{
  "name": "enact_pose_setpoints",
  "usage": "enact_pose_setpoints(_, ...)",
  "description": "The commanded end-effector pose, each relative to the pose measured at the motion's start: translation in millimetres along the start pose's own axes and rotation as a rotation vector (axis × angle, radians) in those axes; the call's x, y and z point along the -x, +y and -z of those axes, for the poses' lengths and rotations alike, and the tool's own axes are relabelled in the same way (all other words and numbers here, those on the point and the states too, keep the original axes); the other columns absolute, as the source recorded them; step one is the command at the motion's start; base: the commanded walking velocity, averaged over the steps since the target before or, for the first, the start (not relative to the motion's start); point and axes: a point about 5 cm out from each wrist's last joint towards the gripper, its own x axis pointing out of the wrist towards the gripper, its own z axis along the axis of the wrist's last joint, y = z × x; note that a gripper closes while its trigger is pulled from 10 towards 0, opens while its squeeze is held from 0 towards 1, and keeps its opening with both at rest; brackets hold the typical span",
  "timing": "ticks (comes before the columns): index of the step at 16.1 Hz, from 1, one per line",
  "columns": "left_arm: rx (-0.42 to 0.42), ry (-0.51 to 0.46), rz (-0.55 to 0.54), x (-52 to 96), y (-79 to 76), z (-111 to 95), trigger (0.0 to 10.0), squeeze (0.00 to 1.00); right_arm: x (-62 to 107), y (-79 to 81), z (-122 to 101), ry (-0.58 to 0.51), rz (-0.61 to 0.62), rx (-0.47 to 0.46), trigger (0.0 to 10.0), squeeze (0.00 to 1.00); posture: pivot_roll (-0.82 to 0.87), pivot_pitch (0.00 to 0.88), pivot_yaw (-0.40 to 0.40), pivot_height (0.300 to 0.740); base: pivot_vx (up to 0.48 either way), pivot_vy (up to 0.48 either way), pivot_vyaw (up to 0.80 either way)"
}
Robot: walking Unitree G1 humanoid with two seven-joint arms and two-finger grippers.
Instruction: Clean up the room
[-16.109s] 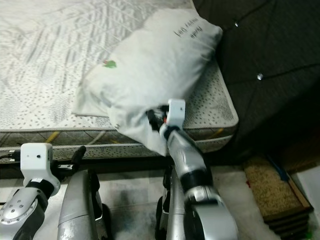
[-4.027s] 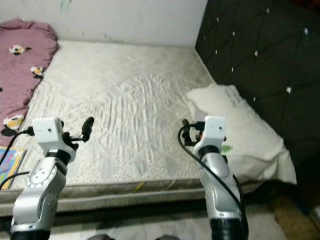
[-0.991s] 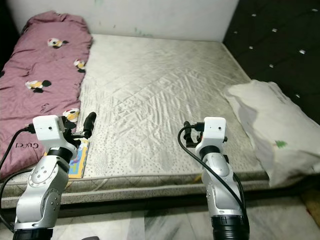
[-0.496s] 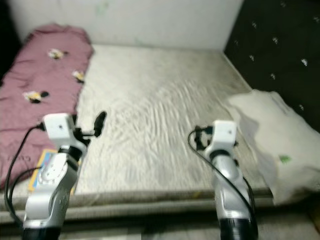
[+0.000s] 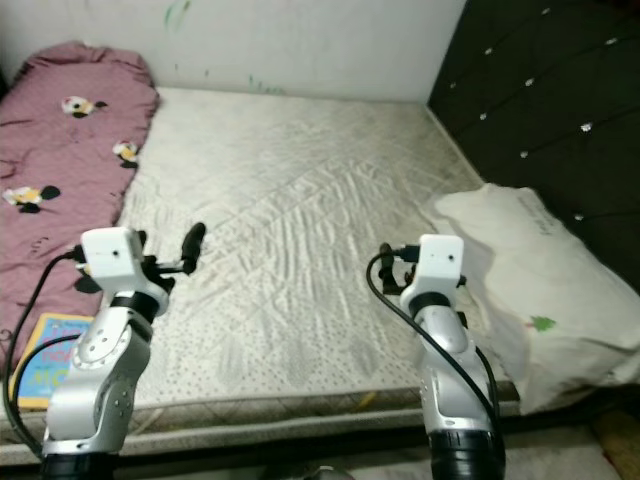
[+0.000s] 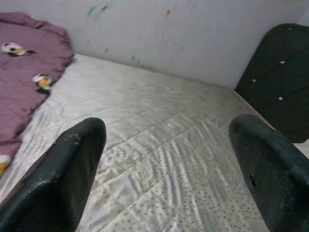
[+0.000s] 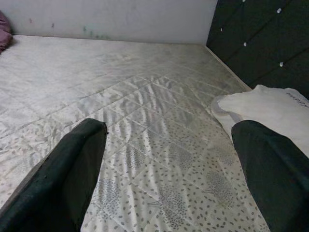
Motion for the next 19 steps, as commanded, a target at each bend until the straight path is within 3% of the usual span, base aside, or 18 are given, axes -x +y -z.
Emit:
enact_pose_setpoints(1,-0.014,0.008,-0.001,0.6,2.0,0.3,10.0,0.0,-1.1,2.6,-4.8,-0.019,-0.008,-0.001,10.0,0.0,-0.02,0.0,-0.096,0.74,0.0,0.48,0.0)
enact_pose_setpoints(8,-0.031,-0.007,-0.03,0.2,4.5,-6.3,10.0,0.0,-3.1,0.3,-10.8,-0.032,-0.001,0.008,10.0,0.0,-0.04,0.0,-0.089,0.74,0.0,0.48,0.0)
enact_pose_setpoints(11,-0.024,-0.023,-0.064,0.5,7.1,-13.1,10.0,0.0,-3.3,0.4,-13.0,-0.036,-0.005,0.024,10.0,0.0,-0.03,0.009,-0.097,0.74,0.0,0.48,-0.76)
enact_pose_setpoints(19,-0.019,0.003,-0.038,3.8,2.9,-7.8,10.0,0.0,-1.6,1.8,-10.0,-0.018,-0.008,0.025,10.0,0.0,-0.04,0.0,-0.091,0.74,0.0,0.48,-0.06)
